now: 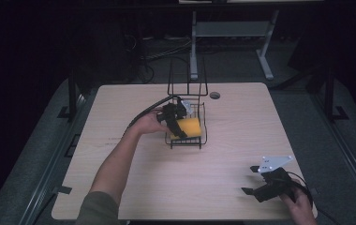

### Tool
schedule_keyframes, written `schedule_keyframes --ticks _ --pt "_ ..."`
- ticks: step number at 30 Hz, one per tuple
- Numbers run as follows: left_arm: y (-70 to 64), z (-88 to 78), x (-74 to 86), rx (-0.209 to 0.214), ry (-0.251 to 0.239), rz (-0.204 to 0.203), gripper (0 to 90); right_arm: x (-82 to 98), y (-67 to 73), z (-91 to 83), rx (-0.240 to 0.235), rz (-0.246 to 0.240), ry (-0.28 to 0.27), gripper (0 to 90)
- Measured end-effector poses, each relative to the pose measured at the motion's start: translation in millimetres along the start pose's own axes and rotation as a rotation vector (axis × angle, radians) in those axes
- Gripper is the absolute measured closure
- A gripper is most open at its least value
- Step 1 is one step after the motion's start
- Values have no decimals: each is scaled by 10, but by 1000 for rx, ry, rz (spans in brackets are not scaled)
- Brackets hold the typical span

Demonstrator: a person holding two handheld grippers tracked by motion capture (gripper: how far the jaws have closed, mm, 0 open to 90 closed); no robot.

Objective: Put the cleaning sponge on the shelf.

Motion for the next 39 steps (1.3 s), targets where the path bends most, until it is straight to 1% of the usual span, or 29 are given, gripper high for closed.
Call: schedule_keyframes --ticks 1,7,12,13,16,20,25,26,31,33,39 --pt "-1 -24 -5 -2 -8 0 188 0 -1 2 -1 -1 1 144" --pt "-17 -82 -25 -18 -21 7 188 -2 3 9 -4 -4 2 145" --pt "-40 -136 -58 -29 -32 26 188 -7 4 14 -6 -2 8 145" --pt "-52 -142 -68 -29 -27 37 187 -6 4 21 -7 -8 8 145" --pt "-71 -147 -81 -28 -23 48 185 -7 7 22 -7 -6 8 145" --pt "-112 -153 -99 -16 -22 47 184 -7 20 3 -6 2 3 145" --pt "-169 -215 -122 -25 -26 60 189 -3 37 -12 -3 -1 1 145" --pt "-197 -247 -135 -16 -27 68 189 2 32 -17 -3 -5 0 144" --pt "-244 -246 -143 -14 -29 74 189 4 27 -13 12 -2 0 144" --pt "-275 -229 -147 -15 -14 86 189 5 25 -13 12 4 1 145" --pt "-309 -202 -160 -10 -14 87 188 7 14 -23 15 6 0 145"
Point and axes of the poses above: each handheld gripper's, and its own axes: z roughly forward along the jaws, x roughly out of its underside, y roughly to its left, the point moved 3 cm from there along z, roughly forward along the jaws, and after that the axes turned 9 degrees about -y, right-handed, at the moved point
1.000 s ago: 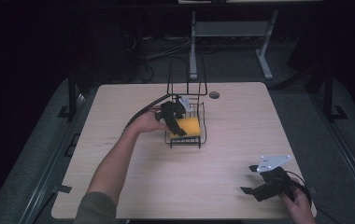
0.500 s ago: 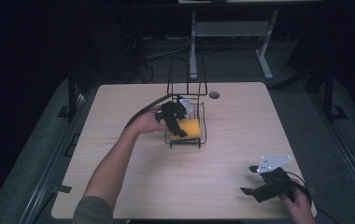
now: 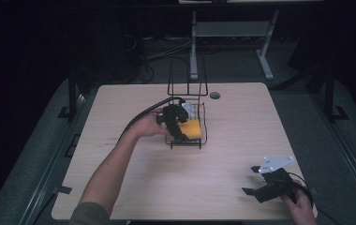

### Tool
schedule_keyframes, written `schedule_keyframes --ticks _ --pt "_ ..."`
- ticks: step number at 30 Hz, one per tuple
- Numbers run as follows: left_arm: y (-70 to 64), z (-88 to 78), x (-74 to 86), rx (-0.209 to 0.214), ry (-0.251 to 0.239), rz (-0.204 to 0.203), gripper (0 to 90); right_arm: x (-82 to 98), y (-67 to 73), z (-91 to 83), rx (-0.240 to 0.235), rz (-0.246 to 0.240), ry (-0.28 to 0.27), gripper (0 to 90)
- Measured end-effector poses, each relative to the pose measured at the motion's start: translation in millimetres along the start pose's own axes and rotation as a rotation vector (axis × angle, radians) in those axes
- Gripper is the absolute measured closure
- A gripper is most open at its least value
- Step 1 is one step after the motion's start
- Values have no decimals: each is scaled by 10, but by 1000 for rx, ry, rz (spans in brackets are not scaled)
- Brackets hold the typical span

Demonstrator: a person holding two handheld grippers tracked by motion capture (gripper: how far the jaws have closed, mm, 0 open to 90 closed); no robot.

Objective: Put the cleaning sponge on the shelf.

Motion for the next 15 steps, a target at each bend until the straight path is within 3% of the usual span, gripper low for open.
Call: schedule_keyframes --ticks 15 --pt "-105 -90 80 -17 -45 -5 195 -6 -4 -2 -1 -9 0 145"
Point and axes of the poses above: each handheld gripper's, and its own axes: z roughly forward along the jaws, x roughly out of its underside, y roughly to its left, the point moved 3 cm from there along z, roughly forward along the jaws, and after that the axes turned 9 degrees about -y, right-handed, at the moved point
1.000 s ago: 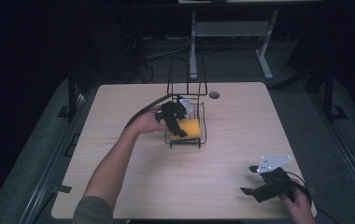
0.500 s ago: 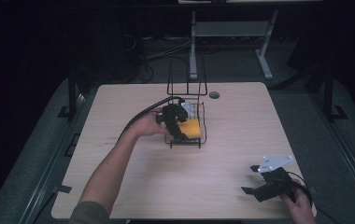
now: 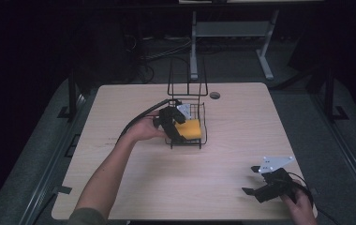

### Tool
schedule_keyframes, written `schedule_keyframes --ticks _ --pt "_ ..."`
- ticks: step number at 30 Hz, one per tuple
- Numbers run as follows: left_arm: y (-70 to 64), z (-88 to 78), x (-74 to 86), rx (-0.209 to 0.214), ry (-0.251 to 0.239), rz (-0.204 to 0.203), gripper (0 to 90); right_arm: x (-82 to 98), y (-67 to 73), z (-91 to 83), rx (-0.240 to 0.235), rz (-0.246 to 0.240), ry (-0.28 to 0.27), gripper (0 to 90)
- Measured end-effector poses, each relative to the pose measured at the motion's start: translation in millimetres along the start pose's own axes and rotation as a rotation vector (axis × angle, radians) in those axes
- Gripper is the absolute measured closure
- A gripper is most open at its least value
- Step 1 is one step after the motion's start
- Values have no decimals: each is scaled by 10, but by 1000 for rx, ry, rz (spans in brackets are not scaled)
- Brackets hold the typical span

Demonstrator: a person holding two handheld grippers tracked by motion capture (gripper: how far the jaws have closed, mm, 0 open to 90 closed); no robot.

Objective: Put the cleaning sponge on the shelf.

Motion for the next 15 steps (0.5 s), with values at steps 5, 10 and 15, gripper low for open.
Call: schedule_keyframes --ticks 5,10,15 --pt "-54 -35 37 -3 -4 2 195 -1 -8 -3 5 2 -2 144" --pt "-98 -66 57 -6 -8 11 195 -1 -7 -1 4 4 -1 144" --pt "-161 -99 81 -11 -4 27 196 -1 -7 -6 4 6 -2 144"
Point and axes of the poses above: each handheld gripper's, and its own axes: z roughly forward along the jaws, x roughly out of its underside, y roughly to its left, the point moved 3 cm from there along z, roughly forward along the jaws, and after that the axes turned 9 degrees about -y, right-handed, at the moved point
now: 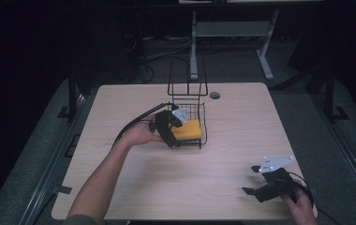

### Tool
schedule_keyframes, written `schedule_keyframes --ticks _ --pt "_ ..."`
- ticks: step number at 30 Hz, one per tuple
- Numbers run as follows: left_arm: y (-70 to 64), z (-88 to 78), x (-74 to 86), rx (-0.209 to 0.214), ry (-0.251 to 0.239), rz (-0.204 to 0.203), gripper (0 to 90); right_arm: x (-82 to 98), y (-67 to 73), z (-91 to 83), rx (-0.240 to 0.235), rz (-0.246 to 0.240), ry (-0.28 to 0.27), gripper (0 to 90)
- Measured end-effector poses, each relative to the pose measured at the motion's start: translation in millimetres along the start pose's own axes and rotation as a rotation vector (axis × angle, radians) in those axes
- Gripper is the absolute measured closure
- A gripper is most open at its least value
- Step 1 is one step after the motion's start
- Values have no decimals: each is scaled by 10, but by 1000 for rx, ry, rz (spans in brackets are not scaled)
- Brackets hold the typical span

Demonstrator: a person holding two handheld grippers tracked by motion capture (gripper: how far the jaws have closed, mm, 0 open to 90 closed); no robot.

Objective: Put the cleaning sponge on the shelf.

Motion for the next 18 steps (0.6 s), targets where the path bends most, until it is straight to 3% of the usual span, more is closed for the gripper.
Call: schedule_keyframes --ticks 18 --pt "-217 -60 65 10 -11 16 198 -2 8 3 -1 -6 7 144"
Point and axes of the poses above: each handheld gripper's, and its own axes: z roughly forward along the jaws, x roughly out of its underside, y roughly to its left, the point moved 3 cm from there along z, roughly forward along the jaws, and after that the axes turned 9 degrees about -y, right-handed, at the moved point
